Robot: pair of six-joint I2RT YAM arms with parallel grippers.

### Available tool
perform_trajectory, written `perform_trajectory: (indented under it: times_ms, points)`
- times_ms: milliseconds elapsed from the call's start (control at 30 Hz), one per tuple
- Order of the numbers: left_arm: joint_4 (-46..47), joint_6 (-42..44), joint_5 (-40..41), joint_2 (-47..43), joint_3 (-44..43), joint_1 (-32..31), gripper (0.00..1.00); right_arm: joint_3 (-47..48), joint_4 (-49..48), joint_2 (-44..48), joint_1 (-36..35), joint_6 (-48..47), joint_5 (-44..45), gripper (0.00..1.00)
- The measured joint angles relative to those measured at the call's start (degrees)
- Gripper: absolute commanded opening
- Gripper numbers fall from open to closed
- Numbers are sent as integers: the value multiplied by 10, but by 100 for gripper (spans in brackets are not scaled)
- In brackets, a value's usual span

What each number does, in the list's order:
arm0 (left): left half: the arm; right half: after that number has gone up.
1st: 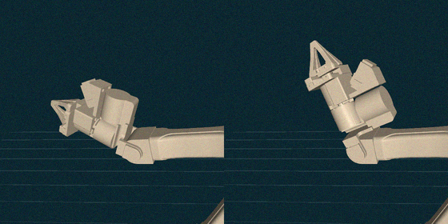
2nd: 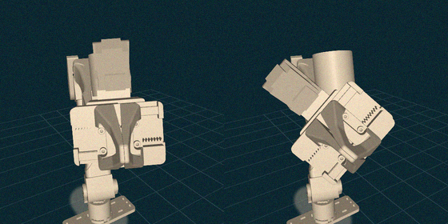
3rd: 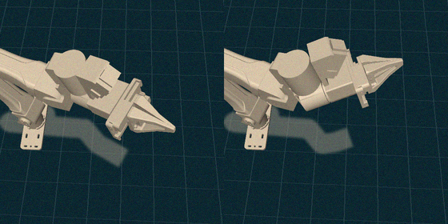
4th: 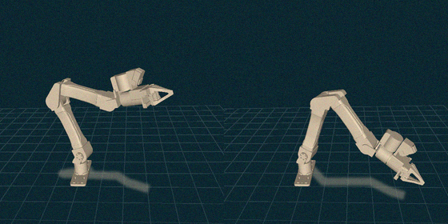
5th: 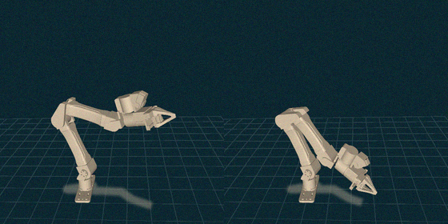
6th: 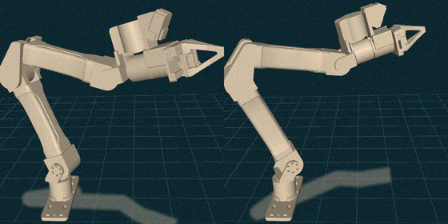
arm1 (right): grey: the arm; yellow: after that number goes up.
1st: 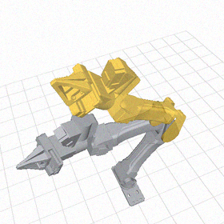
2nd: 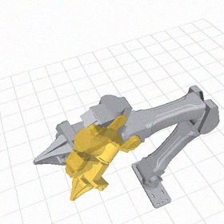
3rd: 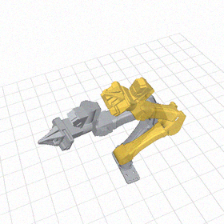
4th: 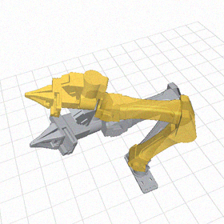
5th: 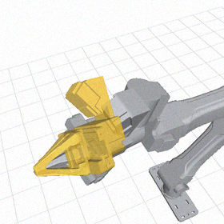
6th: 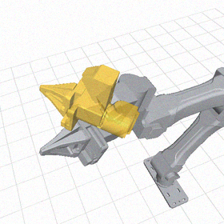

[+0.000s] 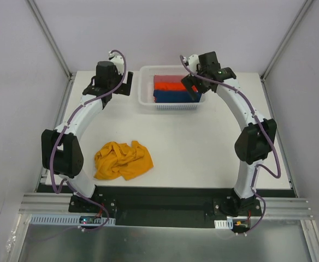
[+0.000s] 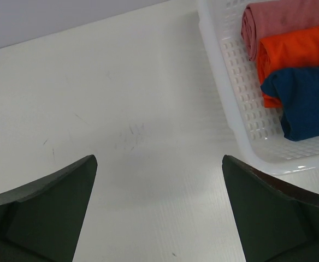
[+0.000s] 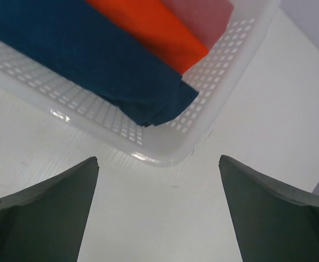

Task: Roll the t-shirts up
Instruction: Move the bin to the corner of the board.

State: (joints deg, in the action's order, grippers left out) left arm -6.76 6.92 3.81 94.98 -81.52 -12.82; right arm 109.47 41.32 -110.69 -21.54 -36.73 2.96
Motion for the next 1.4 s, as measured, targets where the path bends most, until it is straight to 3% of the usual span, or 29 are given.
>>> perform_trajectory:
  times_ms: [200,233,267,333,367,400,733,1133,1400]
  points:
    - [-2,2,-8,2,0,0,99,80,-13,-33,0,14,0,99]
    - [-3,2,-10,2,0,0,99,96,-16,-43,0,18,0,90]
    - [-5,2,-14,2,0,0,99,118,-23,-59,0,25,1,63]
    - [-10,2,-21,2,0,0,98,149,-43,-90,0,40,0,32]
    - [-13,2,-24,2,0,0,98,155,-56,-101,1,44,-1,8]
    - [-14,1,-29,2,0,0,99,156,-70,-113,2,52,-5,1]
    - [-28,-2,-68,-3,22,0,98,154,-111,-198,40,92,-12,1]
    - [-33,-1,-69,-5,33,-7,98,129,-158,-216,85,53,101,1]
    - [-33,-1,-69,-5,33,-7,98,117,-159,-215,118,43,109,7]
